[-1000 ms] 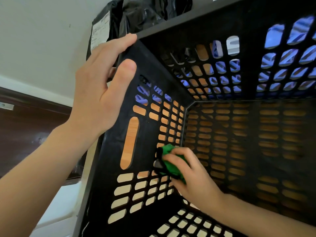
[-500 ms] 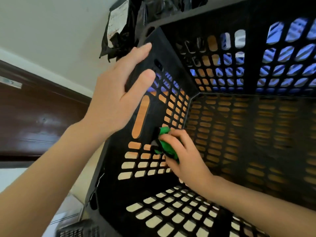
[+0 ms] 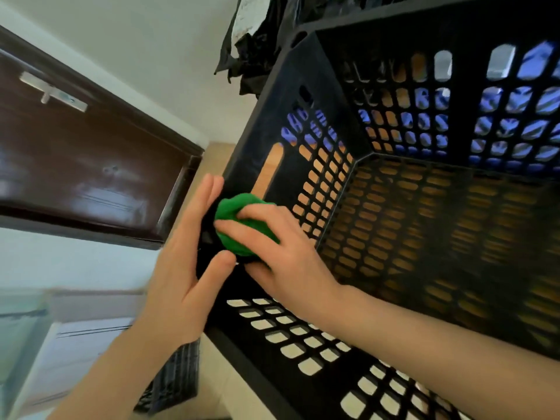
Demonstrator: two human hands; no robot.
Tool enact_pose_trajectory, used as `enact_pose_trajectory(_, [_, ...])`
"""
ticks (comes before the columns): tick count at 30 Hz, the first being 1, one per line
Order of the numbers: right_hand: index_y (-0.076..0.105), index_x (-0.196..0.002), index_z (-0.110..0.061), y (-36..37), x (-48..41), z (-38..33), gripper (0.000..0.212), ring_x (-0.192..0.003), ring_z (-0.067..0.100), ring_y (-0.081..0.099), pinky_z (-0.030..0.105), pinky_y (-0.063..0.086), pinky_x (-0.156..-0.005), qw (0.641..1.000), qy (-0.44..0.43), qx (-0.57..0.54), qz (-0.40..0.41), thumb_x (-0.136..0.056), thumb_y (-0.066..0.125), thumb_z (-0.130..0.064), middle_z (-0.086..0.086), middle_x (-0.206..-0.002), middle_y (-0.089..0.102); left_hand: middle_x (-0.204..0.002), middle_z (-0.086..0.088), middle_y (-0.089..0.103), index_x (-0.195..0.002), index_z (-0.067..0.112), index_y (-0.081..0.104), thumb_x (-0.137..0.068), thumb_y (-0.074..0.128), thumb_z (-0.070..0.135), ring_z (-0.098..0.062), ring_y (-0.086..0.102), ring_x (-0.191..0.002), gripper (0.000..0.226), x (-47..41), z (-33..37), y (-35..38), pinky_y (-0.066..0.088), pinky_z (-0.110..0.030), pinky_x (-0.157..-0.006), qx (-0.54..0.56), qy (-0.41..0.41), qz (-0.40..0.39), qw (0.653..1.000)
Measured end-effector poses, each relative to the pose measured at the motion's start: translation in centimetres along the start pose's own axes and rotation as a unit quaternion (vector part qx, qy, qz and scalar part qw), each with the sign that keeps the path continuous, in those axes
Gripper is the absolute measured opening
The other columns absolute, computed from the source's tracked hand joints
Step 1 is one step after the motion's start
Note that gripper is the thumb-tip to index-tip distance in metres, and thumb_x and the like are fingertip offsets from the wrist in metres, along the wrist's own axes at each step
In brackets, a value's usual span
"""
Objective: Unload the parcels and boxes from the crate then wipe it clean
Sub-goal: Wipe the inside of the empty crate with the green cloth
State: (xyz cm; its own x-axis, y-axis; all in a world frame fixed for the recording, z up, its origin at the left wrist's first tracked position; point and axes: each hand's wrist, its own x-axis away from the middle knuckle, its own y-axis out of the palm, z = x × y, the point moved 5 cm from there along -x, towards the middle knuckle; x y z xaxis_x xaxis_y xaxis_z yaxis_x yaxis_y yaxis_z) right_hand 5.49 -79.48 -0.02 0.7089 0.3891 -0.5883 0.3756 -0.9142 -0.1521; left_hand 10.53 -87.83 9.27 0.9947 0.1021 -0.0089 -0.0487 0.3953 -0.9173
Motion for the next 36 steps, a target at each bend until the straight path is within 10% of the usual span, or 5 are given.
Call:
enact_pose_trajectory(9, [0.042,-0.139,-0.024,1.7,9.0,10.4,0.064,-0.130,0.017,0.038,0.036,0.037,-0.111,0.932,0.280,0.097,-0.211,-0.083,0.068,-0.006,-0.003,-0.138,0.037,-0.156,0.006,0.034,-0.154,0.014,0.022,-0.097,0.040,0.052,-0.018,0.036,-0.143,0.071,-0.4,-1.3,0.1,0.036,-0.054,-0.110,0.028,0.051,0.020,0.998])
enact_pose_trajectory(17, [0.053,-0.128,-0.023,0.6,1.8,1.9,0.061,-0.119,0.012,0.047,0.026,0.042,-0.101,0.986,0.134,-0.095,0.000,-0.074,0.070,0.001,-0.006,-0.125,0.048,-0.157,-0.002,0.032,-0.153,0.006,0.024,-0.095,0.043,0.030,-0.022,0.031,-0.145,0.066,-0.4,-1.6,0.1,0.032,-0.054,-0.113,0.047,0.054,0.018,0.997])
enact_pose_trajectory(22, [0.060,-0.124,-0.010,2.0,2.0,1.0,0.050,-0.122,0.026,0.047,0.036,0.042,-0.102,0.998,-0.014,-0.010,-0.052,-0.077,0.072,0.000,0.010,-0.127,0.052,-0.157,-0.003,0.034,-0.152,0.004,0.025,-0.097,0.041,0.032,-0.023,0.032,-0.145,0.064,-0.5,-1.7,0.2,0.033,-0.055,-0.113,0.053,0.057,0.018,0.997])
enact_pose_trajectory(29, [0.051,-0.135,-0.020,2.3,9.7,9.4,0.055,-0.133,0.015,0.036,0.038,0.038,-0.108,0.940,0.201,0.077,-0.265,-0.085,0.066,-0.004,-0.002,-0.140,0.044,-0.155,0.000,0.037,-0.152,0.007,0.026,-0.098,0.038,0.054,-0.023,0.037,-0.142,0.073,-0.4,-1.9,0.2,0.037,-0.055,-0.109,0.072,0.055,0.030,0.995])
enact_pose_trajectory(36, [0.060,-0.125,-0.015,1.5,3.1,1.4,0.052,-0.121,0.011,0.049,0.031,0.043,-0.104,0.984,0.105,-0.117,-0.086,-0.078,0.070,0.003,-0.003,-0.125,0.055,-0.153,-0.001,0.039,-0.151,0.004,0.026,-0.097,0.040,0.036,-0.022,0.040,-0.140,0.064,-0.6,-1.8,0.2,0.039,-0.049,-0.109,0.071,0.060,0.026,0.995])
